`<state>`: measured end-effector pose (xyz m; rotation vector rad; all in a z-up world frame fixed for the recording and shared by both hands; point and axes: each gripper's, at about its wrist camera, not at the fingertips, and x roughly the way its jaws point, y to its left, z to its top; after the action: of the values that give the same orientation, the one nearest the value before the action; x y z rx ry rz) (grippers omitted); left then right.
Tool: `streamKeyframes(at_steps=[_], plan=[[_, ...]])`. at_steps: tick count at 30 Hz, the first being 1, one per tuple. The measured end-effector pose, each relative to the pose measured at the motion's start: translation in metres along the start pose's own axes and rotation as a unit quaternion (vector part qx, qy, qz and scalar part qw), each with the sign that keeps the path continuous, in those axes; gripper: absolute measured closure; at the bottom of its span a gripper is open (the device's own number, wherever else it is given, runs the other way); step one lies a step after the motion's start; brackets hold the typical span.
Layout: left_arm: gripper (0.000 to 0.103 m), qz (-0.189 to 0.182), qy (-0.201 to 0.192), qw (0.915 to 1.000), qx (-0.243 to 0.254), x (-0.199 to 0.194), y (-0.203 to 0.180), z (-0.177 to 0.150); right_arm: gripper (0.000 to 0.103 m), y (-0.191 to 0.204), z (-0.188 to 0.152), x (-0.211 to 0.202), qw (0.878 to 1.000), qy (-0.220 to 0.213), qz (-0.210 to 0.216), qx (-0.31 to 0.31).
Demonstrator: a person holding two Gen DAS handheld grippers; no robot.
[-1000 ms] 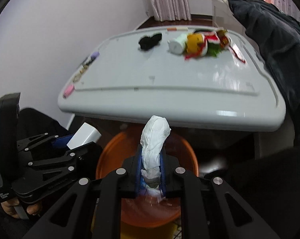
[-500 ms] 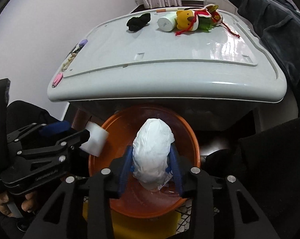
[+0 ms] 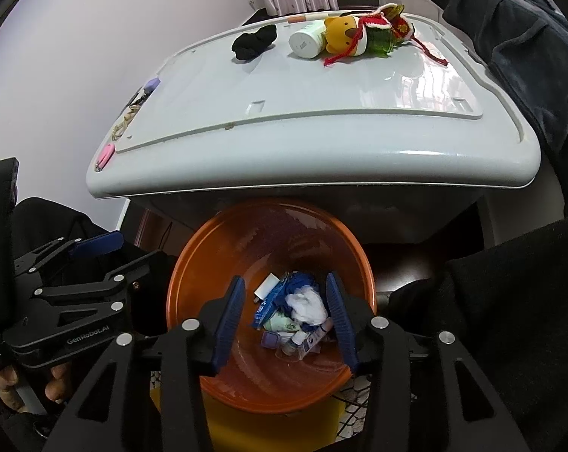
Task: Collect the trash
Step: 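Move both open tools back over the table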
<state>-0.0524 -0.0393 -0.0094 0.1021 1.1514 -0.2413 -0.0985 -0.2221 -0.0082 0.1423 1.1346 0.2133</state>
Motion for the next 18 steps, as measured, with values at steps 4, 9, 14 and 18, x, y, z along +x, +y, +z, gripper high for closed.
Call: streamKeyframes(at_steps=[4, 9, 14, 18], plan=[[0.034, -0.002, -0.021, 0.9998, -0.003, -0.011, 0.007, 0.009, 0.058, -0.005, 0.020, -0.006, 1.000, -0.005, 0.009, 0.005], [0.027, -0.014, -0.057, 0.9982, -0.008, -0.024, 0.019, 0.041, 0.051, -0.015, 0.106, -0.006, 0.999, -0.047, -0.021, -0.004], [0.027, -0.008, -0.084, 0.9953, -0.048, -0.018, 0.037, 0.074, 0.050, -0.052, 0.201, 0.045, 0.995, -0.060, -0.072, 0.036], [0.027, -0.024, -0.081, 0.9943, -0.065, -0.009, 0.045, 0.080, 0.050, -0.066, 0.232, 0.061, 0.992, -0.070, -0.044, 0.095]])
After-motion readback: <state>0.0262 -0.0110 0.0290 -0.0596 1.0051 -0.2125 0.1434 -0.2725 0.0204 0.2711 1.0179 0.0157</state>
